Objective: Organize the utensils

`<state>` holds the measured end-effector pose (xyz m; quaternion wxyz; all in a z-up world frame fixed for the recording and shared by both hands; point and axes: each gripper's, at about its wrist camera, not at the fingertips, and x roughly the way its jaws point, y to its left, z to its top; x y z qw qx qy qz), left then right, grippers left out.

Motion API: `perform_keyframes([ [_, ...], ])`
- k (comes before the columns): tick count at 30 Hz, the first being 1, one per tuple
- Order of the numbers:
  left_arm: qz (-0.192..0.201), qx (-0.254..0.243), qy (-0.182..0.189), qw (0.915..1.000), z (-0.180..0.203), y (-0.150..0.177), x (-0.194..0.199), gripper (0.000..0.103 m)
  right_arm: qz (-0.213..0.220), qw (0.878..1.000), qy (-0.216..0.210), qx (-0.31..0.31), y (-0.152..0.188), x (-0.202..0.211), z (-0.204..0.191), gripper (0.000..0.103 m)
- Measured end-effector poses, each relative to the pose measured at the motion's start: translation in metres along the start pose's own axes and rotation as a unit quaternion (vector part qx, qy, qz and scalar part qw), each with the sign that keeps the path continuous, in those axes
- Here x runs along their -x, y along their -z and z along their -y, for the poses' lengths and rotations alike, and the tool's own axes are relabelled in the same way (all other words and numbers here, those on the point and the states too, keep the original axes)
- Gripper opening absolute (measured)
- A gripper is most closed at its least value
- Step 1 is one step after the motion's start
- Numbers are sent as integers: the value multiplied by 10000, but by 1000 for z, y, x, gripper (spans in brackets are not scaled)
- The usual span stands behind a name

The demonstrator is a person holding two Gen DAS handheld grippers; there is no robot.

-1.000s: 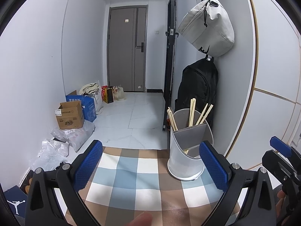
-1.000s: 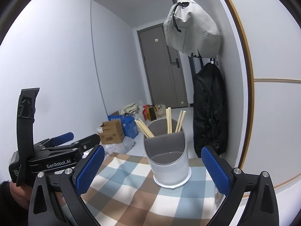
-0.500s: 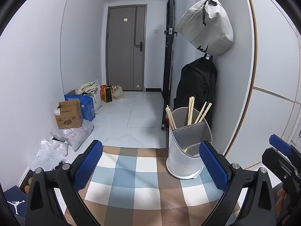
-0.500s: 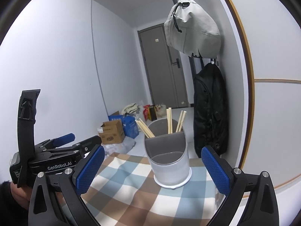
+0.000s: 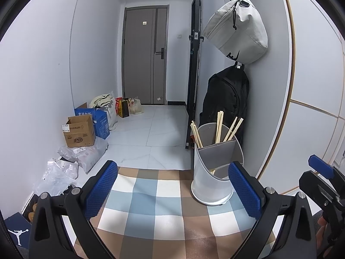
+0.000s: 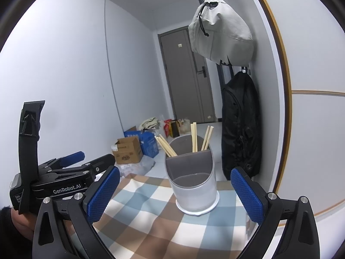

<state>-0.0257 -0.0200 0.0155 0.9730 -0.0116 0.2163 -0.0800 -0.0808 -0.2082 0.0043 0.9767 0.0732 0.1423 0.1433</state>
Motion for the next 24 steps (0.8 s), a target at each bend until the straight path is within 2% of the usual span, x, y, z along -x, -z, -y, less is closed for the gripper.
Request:
perform_keyframes([
  [24, -16, -14, -63, 10000, 0, 2, -1, 100, -37, 10000, 2, 2, 0, -2, 1, 103],
])
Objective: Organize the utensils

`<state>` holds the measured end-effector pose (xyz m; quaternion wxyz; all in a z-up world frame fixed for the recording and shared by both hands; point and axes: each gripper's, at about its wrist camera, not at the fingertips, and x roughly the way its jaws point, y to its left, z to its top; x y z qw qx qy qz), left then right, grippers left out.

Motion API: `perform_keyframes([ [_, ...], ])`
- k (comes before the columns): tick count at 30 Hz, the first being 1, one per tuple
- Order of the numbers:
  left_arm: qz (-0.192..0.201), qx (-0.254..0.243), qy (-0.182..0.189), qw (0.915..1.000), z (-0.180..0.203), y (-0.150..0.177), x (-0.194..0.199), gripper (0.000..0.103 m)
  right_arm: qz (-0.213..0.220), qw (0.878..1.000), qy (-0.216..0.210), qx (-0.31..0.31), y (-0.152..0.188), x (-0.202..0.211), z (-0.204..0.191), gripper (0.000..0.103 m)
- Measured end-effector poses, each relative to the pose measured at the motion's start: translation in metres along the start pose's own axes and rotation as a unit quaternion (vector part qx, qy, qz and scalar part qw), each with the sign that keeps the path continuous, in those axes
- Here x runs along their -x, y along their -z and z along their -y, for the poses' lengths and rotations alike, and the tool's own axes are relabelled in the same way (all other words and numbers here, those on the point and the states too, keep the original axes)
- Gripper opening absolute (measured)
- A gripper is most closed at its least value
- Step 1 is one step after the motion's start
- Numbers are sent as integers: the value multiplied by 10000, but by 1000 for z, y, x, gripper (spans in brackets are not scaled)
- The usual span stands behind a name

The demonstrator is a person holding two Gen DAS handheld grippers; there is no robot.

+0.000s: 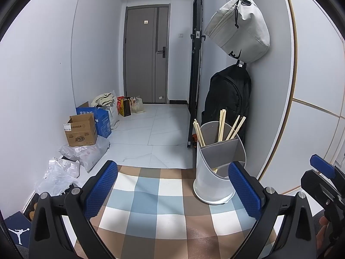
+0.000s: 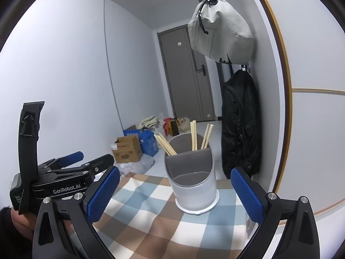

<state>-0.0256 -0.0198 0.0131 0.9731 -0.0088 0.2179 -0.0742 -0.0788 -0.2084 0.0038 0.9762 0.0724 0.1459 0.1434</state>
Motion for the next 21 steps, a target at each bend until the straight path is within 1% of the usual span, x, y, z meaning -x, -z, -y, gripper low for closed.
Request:
perform_keyframes([
  [21, -30, 36, -46, 10000, 0, 3, -2, 100, -1, 10000, -16, 0, 1, 0, 0, 103],
])
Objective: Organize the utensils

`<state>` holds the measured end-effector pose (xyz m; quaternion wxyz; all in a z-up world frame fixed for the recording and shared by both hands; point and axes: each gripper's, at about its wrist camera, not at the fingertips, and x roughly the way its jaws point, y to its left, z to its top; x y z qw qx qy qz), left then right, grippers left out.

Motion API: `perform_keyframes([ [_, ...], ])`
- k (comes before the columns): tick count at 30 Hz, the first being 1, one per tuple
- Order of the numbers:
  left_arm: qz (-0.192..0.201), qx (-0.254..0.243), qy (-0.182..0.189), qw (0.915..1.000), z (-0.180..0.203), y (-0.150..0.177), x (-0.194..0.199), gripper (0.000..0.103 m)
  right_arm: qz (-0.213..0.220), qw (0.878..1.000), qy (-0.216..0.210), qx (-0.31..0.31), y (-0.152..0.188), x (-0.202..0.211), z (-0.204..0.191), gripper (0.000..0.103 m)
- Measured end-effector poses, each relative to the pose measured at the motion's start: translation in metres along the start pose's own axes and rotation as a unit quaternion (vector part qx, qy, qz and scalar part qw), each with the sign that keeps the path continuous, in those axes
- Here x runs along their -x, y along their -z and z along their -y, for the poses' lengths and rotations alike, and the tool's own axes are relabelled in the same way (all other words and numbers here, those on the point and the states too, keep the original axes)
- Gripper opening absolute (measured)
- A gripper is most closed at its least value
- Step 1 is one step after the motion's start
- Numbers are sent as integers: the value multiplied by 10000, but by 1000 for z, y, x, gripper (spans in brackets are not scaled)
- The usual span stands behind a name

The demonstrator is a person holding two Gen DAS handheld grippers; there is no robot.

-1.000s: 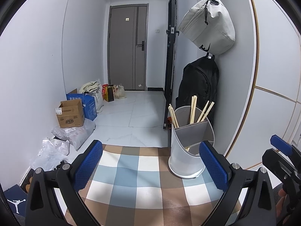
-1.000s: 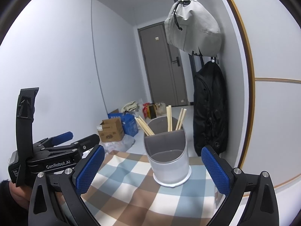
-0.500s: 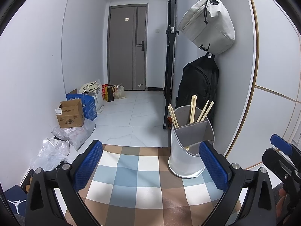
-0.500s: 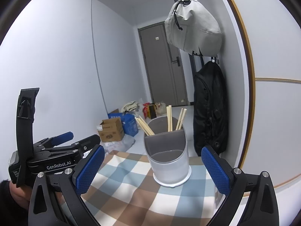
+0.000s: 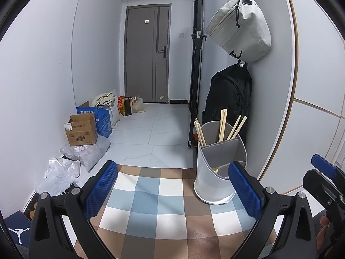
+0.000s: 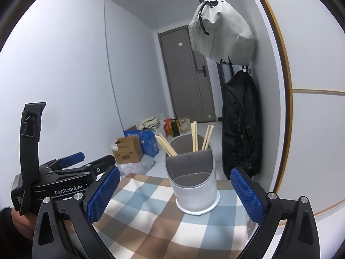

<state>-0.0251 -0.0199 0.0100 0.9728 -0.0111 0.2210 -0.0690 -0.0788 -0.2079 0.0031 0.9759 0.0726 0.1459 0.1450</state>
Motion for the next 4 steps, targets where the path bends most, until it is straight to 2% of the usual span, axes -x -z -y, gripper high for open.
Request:
perform_keyframes([
  [4, -10, 31, 5, 10000, -2, -1, 0, 100, -12, 10000, -5, -6, 0, -1, 0, 103],
])
